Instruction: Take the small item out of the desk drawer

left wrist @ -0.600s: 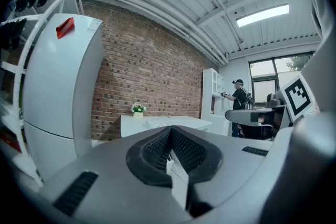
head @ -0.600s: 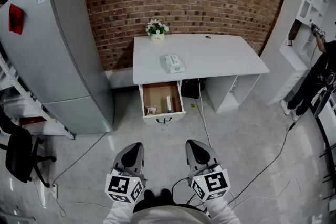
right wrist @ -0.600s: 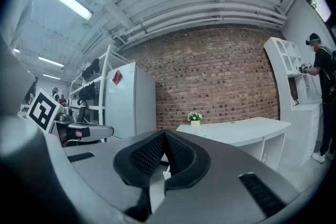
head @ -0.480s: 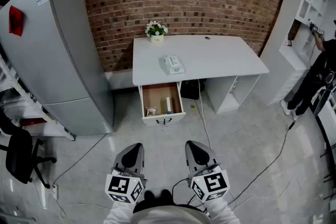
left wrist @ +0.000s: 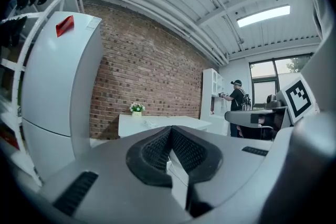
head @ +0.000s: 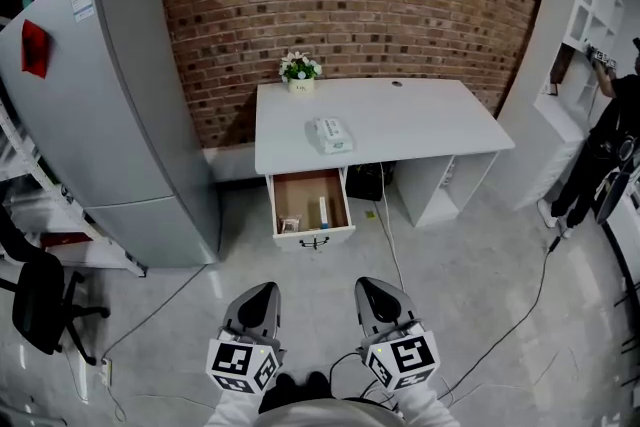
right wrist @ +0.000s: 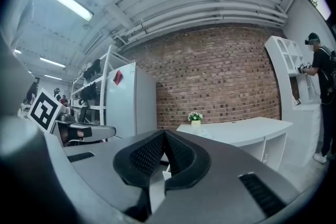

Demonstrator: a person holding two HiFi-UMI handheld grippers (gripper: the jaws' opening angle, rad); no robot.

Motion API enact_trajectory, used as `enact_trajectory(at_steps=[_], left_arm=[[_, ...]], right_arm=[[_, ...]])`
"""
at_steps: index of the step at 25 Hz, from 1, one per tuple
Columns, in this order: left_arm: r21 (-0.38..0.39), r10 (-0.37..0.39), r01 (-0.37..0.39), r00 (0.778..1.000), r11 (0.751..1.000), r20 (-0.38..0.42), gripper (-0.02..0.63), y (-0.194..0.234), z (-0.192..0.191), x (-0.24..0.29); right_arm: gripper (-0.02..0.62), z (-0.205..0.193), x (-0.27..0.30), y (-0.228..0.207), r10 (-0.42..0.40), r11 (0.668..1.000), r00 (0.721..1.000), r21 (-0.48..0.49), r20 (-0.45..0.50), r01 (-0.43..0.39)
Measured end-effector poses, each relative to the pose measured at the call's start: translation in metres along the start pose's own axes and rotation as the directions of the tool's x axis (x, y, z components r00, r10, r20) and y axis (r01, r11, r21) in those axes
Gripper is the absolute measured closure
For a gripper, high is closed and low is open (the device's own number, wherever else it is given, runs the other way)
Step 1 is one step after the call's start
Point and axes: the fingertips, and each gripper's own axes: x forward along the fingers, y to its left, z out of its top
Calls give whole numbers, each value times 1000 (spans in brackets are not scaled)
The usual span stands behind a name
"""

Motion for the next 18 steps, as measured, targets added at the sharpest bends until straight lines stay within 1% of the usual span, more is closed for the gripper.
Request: enact_trajectory(at_steps=[3,7,12,15,18], left_arm=[[10,-1,1,1000,1000,3,589,-2,2,2],[18,-4,4,1000,1000,0,589,-5,2,7],[18,-11,11,1000,1000,0,589,-9,4,13],[15,-15,15,1000,1000,-7,589,-7,3,17],[13,-10,11,1000,1000,-14,589,-3,1,20]], right_arm=[[568,2,1,-3,-3,1000,1000,3,9,3],[568,4,3,-4,-2,1000,1000,-18,12,2],[563,2,8,-9,8,1000,1000,-16,-7,-8],[511,-2,14,-7,24,1000,999,-8,-25,-24],[493,-5,22,-7,35,999,999,0,-40,-35]])
